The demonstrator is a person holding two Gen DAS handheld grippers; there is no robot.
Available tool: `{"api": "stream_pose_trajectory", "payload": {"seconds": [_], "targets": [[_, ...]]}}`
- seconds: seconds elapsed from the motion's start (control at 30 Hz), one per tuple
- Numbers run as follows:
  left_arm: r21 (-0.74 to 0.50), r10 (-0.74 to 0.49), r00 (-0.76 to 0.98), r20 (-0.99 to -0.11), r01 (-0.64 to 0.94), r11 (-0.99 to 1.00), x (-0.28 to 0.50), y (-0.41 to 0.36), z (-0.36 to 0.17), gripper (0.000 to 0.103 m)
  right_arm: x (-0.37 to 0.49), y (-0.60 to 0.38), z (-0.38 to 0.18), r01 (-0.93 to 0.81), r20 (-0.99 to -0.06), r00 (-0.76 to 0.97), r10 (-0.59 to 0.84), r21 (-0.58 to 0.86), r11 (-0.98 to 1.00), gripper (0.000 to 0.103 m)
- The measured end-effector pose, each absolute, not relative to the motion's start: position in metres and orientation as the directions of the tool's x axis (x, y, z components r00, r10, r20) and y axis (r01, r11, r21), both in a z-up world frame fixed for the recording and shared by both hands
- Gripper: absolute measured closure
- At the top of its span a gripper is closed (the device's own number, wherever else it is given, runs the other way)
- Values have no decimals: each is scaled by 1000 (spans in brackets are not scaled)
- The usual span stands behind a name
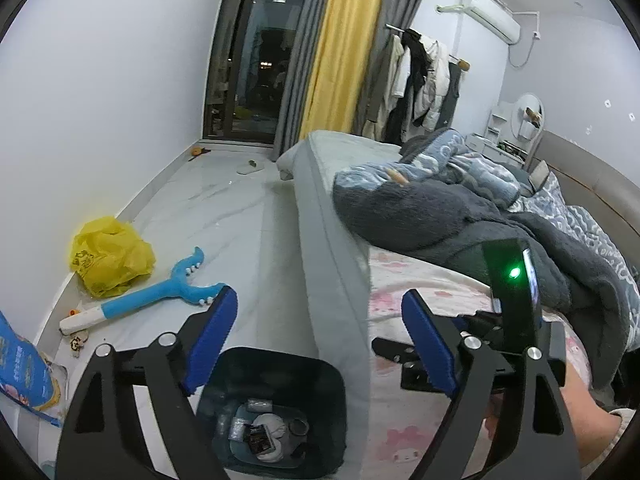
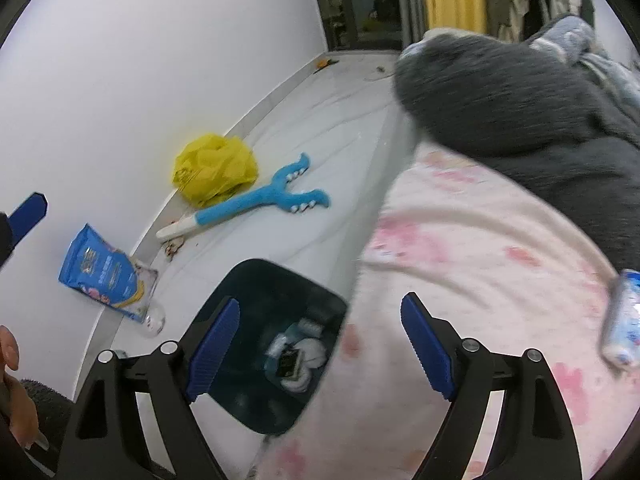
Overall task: Collect trash
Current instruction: 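Move the right tool over the bed to the blue-and-white wipes pack, then close the right tool on the blue-and-white wipes pack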
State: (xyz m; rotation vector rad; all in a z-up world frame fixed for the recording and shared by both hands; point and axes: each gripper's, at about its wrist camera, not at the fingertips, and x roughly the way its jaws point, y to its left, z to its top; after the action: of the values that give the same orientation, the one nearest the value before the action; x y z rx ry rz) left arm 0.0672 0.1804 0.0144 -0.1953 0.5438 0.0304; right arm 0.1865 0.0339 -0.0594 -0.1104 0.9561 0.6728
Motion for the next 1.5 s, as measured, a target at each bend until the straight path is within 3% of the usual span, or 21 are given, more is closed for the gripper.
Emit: {"api": "stream_pose_trajectory", "payload": {"seconds": [0.43,1.0,1.5], "targets": [[-225,-109,843,-527,-15,974,87,139,13,13,201,-39,-43,-471,-761,537,364,87,878,18],[-243,-188,822,-538,62,968,109,91,3,13,218,-97,-63,-299,-739,673,24,-243,923,18],[-273,-235,791,-565,90,958,122,75,-9,13,233,-121,-73,-195,-715,693,-92,-309,931,12]]}}
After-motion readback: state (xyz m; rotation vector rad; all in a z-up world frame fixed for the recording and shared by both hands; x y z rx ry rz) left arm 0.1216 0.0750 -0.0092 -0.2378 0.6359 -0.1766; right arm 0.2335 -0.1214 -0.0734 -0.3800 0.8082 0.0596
